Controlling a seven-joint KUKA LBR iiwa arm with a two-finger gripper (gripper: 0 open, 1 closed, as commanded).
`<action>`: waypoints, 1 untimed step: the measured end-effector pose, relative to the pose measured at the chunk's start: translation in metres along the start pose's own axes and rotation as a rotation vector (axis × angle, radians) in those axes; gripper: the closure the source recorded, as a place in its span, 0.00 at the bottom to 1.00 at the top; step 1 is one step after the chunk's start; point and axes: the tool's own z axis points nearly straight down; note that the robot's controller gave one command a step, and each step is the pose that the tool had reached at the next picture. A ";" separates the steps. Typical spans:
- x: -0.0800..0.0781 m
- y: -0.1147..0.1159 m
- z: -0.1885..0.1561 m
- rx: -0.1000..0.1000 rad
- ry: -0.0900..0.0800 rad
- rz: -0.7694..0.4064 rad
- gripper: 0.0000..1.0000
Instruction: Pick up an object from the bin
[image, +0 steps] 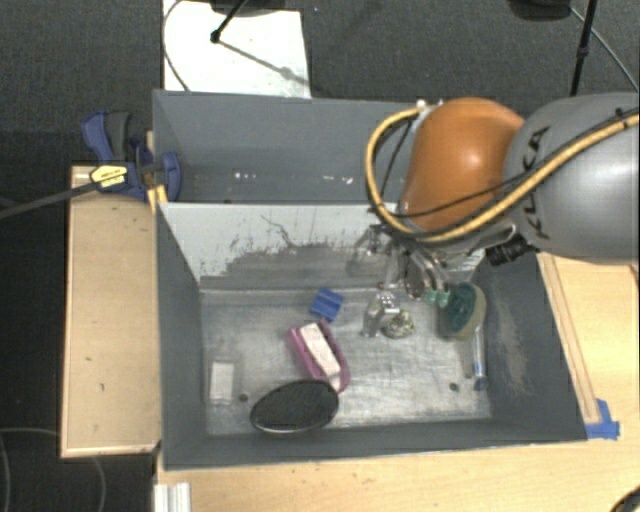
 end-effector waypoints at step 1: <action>0.017 0.028 0.031 0.000 0.004 -0.230 0.00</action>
Offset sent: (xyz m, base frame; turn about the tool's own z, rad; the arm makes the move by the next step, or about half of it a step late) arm -0.0171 0.0270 -0.0306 -0.2293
